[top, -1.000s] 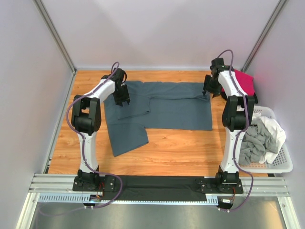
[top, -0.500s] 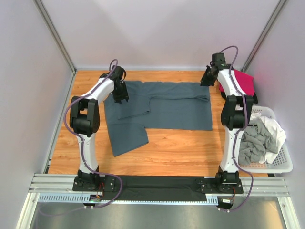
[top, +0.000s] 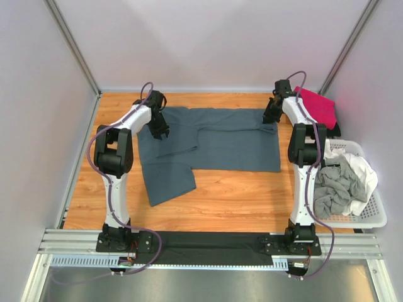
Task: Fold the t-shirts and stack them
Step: Fold the tshirt
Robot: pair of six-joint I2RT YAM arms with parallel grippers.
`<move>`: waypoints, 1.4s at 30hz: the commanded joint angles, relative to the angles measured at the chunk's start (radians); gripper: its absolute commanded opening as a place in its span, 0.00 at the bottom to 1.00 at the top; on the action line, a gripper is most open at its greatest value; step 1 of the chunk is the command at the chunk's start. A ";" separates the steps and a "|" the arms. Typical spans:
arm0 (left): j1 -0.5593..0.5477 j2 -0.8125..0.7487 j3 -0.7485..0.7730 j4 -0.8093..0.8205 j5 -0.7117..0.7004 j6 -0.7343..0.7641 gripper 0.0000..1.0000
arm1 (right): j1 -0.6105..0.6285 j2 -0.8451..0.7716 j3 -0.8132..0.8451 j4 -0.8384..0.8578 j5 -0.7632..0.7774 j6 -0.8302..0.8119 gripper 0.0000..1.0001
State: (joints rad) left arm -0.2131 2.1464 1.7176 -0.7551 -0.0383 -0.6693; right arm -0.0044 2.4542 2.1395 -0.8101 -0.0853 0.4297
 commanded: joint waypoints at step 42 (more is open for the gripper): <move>0.054 -1.080 -0.880 -0.027 0.087 -0.309 0.98 | 0.027 -0.856 -0.725 0.057 0.030 0.018 1.00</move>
State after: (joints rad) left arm -0.1501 1.1709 0.9134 -0.7361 -0.0223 -0.8764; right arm 0.0299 1.6619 1.5204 -0.7086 -0.0990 0.3775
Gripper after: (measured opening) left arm 0.989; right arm 0.998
